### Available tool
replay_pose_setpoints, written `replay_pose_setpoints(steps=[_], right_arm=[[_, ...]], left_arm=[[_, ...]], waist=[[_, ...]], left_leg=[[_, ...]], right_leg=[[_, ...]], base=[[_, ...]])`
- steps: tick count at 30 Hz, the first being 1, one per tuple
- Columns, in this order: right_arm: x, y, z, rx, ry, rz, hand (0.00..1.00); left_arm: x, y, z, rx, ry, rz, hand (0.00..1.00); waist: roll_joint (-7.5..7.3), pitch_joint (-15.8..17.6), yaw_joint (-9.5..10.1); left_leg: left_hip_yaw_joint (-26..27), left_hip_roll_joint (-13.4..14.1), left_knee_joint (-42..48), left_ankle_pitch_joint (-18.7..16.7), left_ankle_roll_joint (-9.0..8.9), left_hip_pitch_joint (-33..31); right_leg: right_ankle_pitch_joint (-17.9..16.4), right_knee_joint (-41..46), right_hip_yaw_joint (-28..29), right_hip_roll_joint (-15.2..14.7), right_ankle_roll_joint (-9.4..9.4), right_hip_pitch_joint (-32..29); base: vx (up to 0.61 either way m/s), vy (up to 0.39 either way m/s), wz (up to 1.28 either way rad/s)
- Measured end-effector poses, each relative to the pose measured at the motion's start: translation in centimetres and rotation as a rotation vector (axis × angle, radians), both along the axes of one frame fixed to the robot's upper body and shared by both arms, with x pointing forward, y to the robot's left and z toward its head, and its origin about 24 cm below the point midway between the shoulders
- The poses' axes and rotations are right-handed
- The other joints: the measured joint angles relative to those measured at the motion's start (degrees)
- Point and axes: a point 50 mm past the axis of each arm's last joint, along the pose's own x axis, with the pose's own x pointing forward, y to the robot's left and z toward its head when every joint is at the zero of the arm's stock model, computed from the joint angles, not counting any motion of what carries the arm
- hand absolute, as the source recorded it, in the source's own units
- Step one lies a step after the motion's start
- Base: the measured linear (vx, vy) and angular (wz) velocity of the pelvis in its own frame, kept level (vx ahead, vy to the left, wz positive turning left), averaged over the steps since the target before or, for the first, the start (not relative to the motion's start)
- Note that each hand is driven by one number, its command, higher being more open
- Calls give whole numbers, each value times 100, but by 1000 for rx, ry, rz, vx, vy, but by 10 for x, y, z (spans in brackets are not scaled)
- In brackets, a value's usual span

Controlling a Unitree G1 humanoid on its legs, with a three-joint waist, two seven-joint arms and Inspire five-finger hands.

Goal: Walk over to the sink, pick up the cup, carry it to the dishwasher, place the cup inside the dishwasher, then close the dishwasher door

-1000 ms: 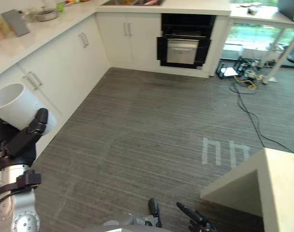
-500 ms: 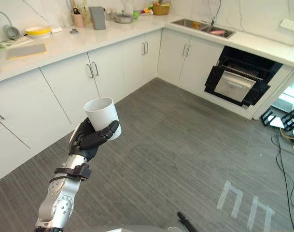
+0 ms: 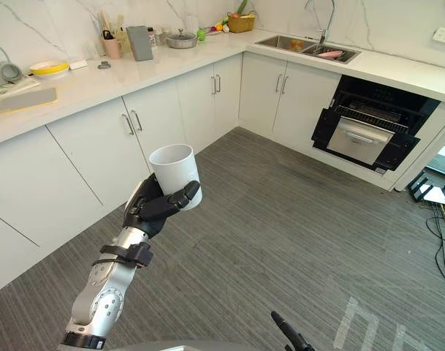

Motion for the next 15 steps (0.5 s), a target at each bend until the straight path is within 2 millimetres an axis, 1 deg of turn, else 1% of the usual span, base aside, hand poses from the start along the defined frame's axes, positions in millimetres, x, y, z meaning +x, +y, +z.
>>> replay_pose_setpoints(steps=[2, 4, 5, 8, 10, 12, 13, 15], right_arm=[[-5, 2, -1, 30, -3, -25, 100], [-5, 3, -1, 46, -17, -43, 100], [-6, 2, -1, 57, -30, -54, 100], [-6, 1, -1, 67, -50, -50, 100], [-5, -1, 0, 68, -70, -42, 100], [-3, -2, 1, 67, -84, -36, 100], [-2, -2, 1, 66, -90, -34, 100], [1, -2, 1, 68, -101, -28, 100]], left_arm=[[0, 4, -11, 7, 38, 19, 0], [0, 6, -12, 13, 41, 23, 0], [0, 6, -13, 18, 44, 22, 0], [0, 10, -17, 28, 51, 34, 0], [0, 11, -17, 29, 48, 39, 0], [0, 10, -17, 28, 35, 39, 0], [0, 8, -17, 27, 29, 35, 0], [-1, 3, -18, 26, 32, 16, 0]], waist=[[43, 29, -83], [63, 79, -138], [71, 104, -139], [77, 156, -139], [107, 219, -136], [132, 245, -138], [136, 248, -141], [147, 262, -159]], left_leg=[[6, -25, -37, 1, 2, 77], [11, -51, -112, 5, 8, 83], [25, -61, -167, 7, 11, 85], [105, -80, -287, 70, 106, 124], [202, -83, -399, 85, 128, 167], [268, -95, -524, 107, 162, 163], [313, -113, -629, 149, 208, 168], [338, -127, -815, 237, 232, 199]], right_leg=[[1, -7, -42, -25, 1, 78], [5, -17, -65, -44, 7, 50], [24, -32, -60, -44, 9, 17], [73, -54, -17, -42, 19, -14], [81, -55, 41, -29, 21, -56], [95, -55, 109, -15, 34, -160], [115, -56, 177, -7, 31, -235], [206, -63, 301, 31, 19, -357]], base=[[-6, -4, 3], [-10, 3, 4], [-43, 14, -7], [-68, 4, -9], [-90, 0, -14], [-116, -4, -18], [-142, -12, -29], [-125, -13, -30]])
